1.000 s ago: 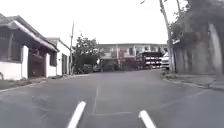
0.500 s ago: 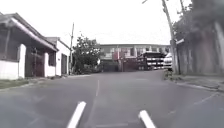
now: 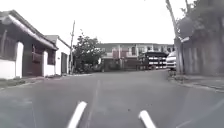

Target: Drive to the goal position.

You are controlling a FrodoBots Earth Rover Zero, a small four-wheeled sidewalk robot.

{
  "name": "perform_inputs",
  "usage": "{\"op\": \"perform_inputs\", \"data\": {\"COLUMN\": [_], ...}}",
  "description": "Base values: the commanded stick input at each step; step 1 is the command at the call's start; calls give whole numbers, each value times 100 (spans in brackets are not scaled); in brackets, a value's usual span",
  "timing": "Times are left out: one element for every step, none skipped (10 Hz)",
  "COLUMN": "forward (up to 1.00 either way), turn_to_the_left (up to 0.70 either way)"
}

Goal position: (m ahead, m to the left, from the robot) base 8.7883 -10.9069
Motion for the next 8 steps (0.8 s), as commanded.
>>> {"op": "perform_inputs", "data": {"forward": [70,70,70,70,69,51,46,56], "turn_to_the_left": [0,0,0,0,0,0,0,0]}}
